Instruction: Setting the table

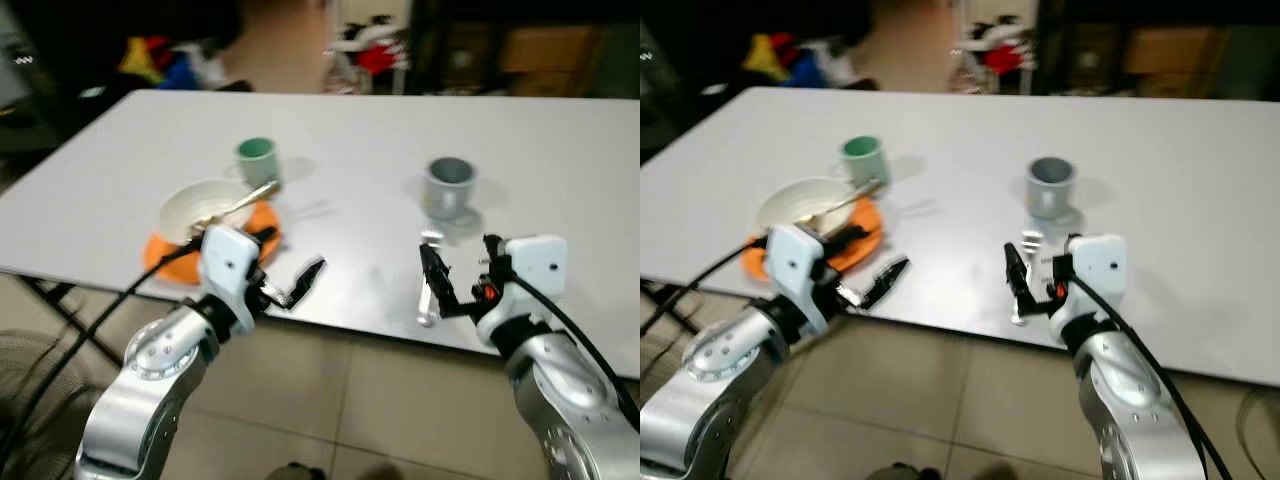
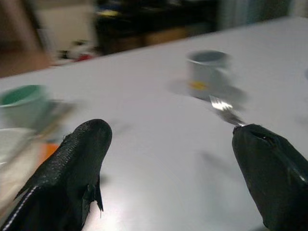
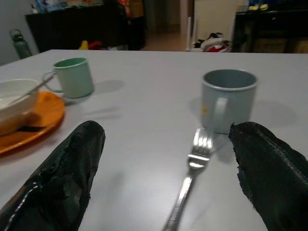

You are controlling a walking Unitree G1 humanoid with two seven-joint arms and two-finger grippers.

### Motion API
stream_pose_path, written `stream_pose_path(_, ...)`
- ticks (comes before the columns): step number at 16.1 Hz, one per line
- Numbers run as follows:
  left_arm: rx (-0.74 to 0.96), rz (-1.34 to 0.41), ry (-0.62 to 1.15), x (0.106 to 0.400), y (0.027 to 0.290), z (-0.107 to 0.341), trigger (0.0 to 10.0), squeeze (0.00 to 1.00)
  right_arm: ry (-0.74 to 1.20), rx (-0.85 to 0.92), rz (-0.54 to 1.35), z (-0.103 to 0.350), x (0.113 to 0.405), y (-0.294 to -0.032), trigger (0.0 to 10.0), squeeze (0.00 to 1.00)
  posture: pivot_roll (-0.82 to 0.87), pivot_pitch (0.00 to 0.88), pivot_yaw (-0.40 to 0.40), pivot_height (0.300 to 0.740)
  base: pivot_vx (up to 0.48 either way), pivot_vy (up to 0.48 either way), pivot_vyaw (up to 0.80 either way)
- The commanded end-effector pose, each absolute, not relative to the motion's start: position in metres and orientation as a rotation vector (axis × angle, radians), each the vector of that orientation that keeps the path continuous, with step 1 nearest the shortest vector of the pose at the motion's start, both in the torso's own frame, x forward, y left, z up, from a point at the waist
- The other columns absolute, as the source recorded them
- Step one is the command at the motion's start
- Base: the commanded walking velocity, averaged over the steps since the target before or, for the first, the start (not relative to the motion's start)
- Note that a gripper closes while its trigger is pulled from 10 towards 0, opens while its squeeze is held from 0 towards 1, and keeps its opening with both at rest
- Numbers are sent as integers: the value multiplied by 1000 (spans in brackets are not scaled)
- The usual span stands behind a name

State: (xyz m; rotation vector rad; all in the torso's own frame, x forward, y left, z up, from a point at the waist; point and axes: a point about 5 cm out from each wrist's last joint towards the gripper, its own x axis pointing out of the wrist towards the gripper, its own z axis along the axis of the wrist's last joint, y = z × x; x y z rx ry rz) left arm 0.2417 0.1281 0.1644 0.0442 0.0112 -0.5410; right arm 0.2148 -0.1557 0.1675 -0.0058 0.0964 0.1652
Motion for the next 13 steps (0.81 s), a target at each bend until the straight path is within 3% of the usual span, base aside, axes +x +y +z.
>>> stream_pose_path(1, 68, -484, -32, 243, 132, 173, 10000, 0, 78, 16, 189, 173, 212, -150, 10000, 0, 26, 0, 141, 740, 0, 0, 800)
stream_pose_path(4, 86, -447, -8, 240, 131, 165, 10000, 0, 69, 30, 260, 173, 203, -137, 10000, 0, -8, 0, 150, 740, 0, 0, 800)
stream_pose_path(6, 30, -412, -17, 238, 131, 168, 10000, 0, 82, 54, 228, 169, 203, -145, 10000, 0, 10, 0, 136, 740, 0, 0, 800)
stream_pose_path(13, 120, -381, 31, 236, 140, 161, 10000, 0, 126, 63, 254, 160, 207, -142, 10000, 0, 57, 0, 119, 740, 0, 0, 800)
